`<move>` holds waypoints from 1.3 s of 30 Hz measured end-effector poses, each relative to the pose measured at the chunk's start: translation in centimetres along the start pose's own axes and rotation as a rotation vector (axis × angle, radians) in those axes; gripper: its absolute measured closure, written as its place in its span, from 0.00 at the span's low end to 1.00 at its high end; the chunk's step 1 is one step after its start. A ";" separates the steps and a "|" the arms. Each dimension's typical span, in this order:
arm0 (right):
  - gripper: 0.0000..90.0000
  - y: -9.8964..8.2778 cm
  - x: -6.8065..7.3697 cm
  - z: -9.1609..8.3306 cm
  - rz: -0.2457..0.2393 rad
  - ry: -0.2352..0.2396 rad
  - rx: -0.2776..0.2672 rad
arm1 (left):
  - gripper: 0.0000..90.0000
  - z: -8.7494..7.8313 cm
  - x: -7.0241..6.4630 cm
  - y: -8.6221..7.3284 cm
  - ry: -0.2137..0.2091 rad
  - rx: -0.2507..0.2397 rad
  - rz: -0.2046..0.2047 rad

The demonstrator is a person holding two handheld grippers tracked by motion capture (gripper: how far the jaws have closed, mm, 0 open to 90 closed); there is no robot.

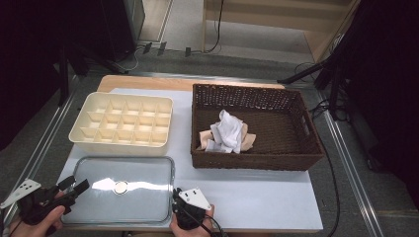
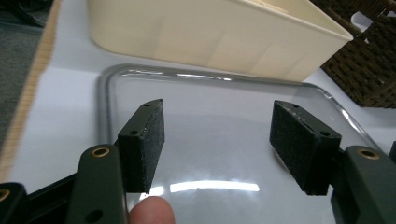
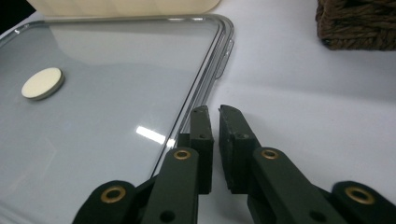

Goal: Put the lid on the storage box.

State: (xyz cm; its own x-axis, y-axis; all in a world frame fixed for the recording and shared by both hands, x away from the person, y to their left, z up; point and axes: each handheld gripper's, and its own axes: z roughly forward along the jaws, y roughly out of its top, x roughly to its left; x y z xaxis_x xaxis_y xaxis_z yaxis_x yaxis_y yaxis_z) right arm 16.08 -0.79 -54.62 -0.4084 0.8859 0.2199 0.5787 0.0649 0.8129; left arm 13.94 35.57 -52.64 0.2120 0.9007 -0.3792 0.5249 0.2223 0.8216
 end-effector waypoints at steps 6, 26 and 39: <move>0.95 -0.2 0.2 0.3 0.003 0.031 -0.010 | 0.41 1.8 -2.8 -0.5 -0.021 0.009 0.038; 0.35 3.0 -6.2 -4.1 -0.076 0.004 -0.118 | 0.31 7.8 -10.7 -1.0 -0.105 0.012 0.167; 0.30 5.0 -11.2 -7.3 -0.076 -0.053 -0.164 | 0.24 11.5 -14.0 -1.0 -0.129 0.060 0.217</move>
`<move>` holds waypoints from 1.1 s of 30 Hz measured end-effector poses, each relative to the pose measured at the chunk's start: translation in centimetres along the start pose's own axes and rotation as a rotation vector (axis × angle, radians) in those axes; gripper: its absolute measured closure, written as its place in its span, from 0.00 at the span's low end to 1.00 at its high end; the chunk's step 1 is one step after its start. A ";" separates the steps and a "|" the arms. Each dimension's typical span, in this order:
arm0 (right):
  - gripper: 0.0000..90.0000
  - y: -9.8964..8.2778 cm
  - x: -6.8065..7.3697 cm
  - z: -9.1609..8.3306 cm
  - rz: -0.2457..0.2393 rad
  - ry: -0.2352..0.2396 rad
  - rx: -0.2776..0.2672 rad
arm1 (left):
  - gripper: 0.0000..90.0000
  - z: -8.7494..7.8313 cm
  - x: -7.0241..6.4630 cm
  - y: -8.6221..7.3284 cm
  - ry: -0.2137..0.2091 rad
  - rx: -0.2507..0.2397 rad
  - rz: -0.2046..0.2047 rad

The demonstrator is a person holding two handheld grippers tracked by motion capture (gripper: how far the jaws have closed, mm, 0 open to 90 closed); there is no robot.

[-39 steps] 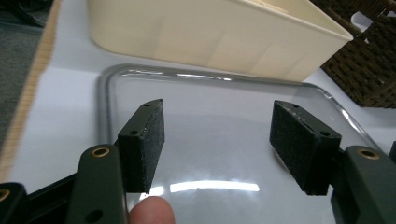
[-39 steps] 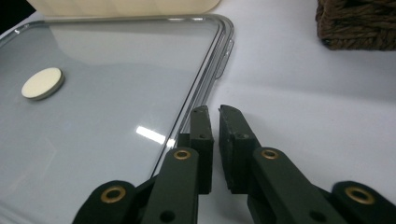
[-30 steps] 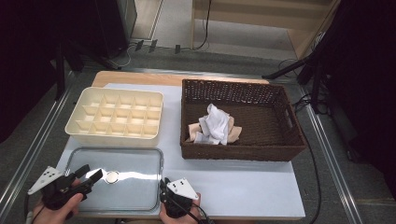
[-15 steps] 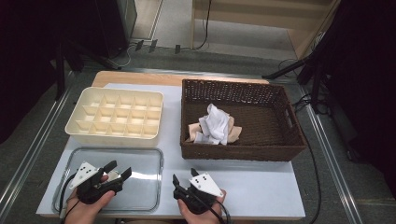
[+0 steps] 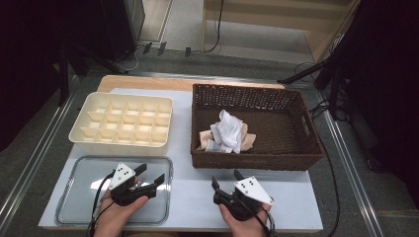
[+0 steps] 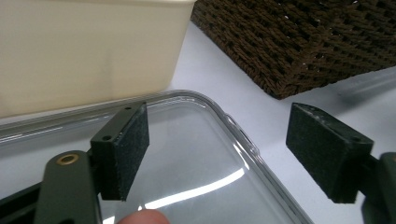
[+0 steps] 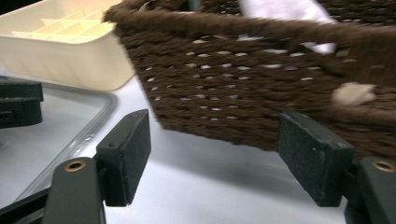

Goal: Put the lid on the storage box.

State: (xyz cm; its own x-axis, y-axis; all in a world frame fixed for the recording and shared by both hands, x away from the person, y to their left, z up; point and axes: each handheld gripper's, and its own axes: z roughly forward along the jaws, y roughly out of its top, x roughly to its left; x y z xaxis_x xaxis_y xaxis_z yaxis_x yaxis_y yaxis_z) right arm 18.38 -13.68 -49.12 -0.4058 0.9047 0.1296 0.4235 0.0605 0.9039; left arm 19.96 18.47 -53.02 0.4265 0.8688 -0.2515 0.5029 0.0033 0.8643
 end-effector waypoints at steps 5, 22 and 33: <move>0.36 0.8 -1.8 -1.1 0.000 0.014 -0.043 | 0.20 0.8 -0.2 -0.1 0.018 0.008 0.036; 0.49 5.3 -6.1 -2.2 0.019 -0.021 -0.078 | 0.15 1.6 0.1 -0.8 0.007 0.003 0.071; 0.48 7.2 -5.2 0.5 -0.011 -0.033 -0.045 | 0.15 1.7 0.0 -0.9 -0.010 0.023 0.084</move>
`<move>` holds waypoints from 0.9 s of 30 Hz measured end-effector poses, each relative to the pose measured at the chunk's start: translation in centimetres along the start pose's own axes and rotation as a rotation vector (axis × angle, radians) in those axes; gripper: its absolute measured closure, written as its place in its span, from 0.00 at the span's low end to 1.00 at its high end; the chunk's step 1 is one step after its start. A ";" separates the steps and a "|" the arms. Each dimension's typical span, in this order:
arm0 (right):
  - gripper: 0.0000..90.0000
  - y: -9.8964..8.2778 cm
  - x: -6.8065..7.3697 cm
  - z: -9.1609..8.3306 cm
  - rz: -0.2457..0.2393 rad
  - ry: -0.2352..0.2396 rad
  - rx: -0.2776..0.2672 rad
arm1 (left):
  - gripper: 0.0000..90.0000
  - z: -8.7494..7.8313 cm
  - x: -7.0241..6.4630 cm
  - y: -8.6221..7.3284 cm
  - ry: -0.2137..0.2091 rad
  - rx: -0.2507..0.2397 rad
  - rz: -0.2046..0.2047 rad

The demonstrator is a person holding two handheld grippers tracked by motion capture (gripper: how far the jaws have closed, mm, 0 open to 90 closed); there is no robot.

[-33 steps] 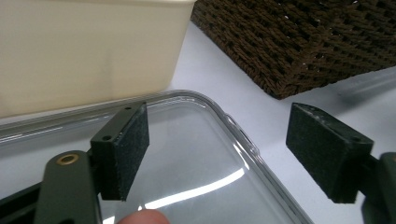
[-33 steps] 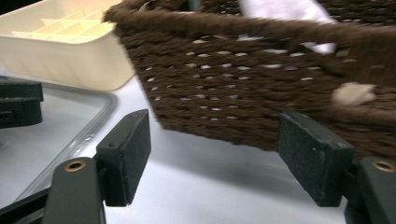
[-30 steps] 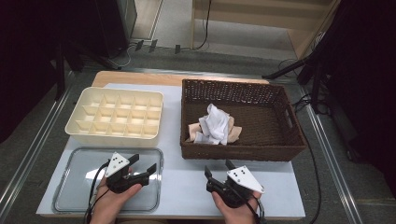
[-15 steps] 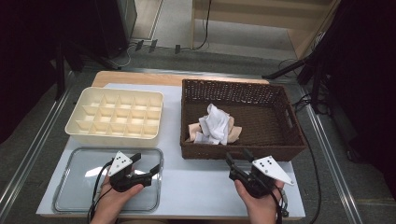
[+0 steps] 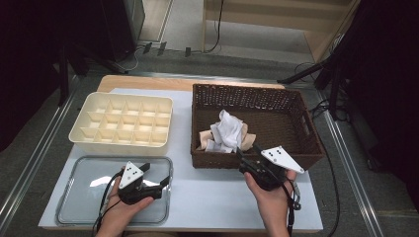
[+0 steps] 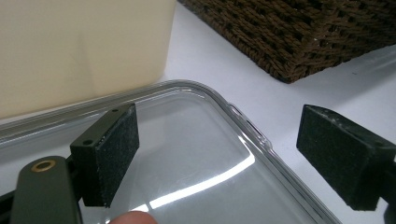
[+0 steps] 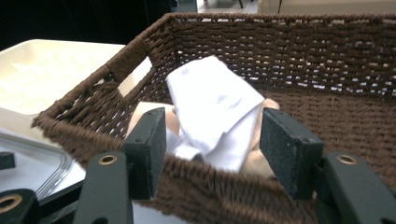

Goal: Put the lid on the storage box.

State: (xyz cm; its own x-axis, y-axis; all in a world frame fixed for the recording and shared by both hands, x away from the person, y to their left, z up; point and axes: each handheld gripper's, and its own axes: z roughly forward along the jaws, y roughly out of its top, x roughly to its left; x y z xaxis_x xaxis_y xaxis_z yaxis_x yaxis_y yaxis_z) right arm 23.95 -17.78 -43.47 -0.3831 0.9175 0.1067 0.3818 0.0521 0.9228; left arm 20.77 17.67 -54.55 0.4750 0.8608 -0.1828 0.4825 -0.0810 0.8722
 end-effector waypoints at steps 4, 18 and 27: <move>0.52 0.7 0.3 1.2 -0.003 0.004 0.008 | 0.15 0.0 0.1 0.0 0.003 0.004 -0.010; 0.62 1.6 0.7 5.4 -0.022 -0.023 0.067 | 0.16 0.2 0.1 0.0 0.004 0.014 -0.016; 0.51 1.9 1.6 7.1 -0.003 -0.052 0.128 | 0.16 0.2 0.1 0.1 0.001 0.016 -0.018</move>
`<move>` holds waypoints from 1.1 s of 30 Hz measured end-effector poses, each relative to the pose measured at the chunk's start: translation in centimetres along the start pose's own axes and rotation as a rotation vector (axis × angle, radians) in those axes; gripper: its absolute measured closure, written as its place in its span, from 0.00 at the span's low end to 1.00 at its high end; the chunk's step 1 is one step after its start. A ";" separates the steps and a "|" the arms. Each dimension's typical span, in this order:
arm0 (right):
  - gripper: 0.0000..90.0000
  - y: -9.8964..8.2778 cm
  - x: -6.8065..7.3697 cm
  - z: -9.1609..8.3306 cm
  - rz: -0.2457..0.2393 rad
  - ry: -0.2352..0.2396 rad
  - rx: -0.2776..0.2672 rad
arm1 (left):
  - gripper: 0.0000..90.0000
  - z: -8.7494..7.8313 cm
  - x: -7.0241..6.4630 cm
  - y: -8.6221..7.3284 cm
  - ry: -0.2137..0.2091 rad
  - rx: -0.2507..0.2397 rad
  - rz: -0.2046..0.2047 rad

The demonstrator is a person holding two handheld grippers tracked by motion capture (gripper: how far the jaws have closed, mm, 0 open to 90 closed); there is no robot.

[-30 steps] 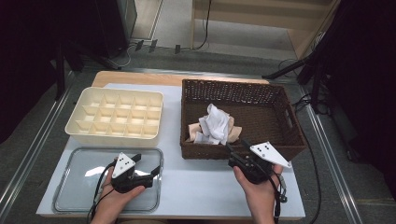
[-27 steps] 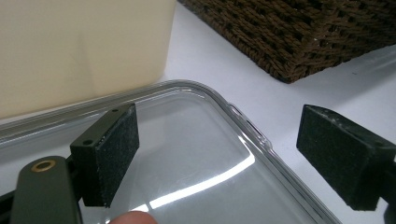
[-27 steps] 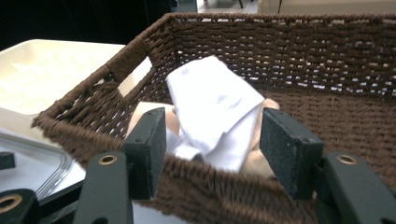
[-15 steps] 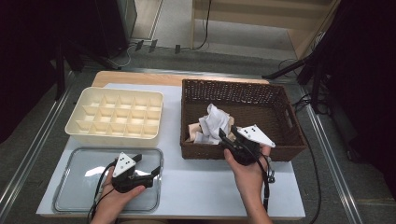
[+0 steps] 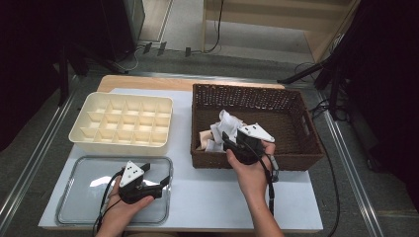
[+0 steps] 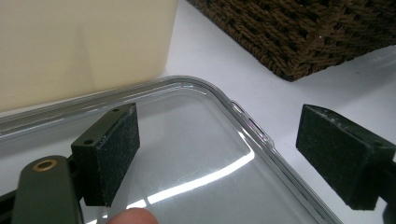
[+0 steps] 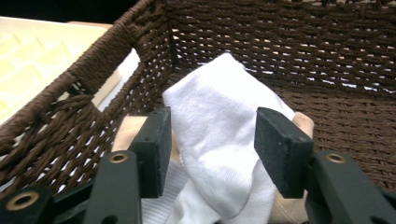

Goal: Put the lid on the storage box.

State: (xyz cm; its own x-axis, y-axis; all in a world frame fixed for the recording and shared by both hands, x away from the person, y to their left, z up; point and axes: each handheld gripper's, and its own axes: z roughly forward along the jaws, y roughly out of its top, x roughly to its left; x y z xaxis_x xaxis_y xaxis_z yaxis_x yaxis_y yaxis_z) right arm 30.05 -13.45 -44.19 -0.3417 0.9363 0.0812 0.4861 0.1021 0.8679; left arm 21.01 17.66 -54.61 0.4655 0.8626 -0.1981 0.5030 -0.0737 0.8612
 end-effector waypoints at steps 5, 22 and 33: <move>0.51 0.5 0.4 0.7 0.035 0.005 0.056 | 0.16 0.0 -0.1 0.0 0.009 0.005 0.007; 0.51 1.7 1.0 2.8 0.054 -0.028 0.130 | 0.16 0.0 0.0 0.0 0.007 0.003 0.004; 0.72 1.8 0.8 4.0 0.064 -0.015 0.251 | 0.16 0.0 0.0 0.0 0.005 0.003 0.003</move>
State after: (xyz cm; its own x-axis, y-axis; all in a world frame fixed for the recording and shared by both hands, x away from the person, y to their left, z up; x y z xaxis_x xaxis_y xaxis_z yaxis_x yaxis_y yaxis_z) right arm 33.87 -11.11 -44.56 -0.2930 0.9481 0.1233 0.6910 0.1208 0.7126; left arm 21.02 17.61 -54.61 0.4634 0.8650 -0.1926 0.5035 -0.0782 0.8605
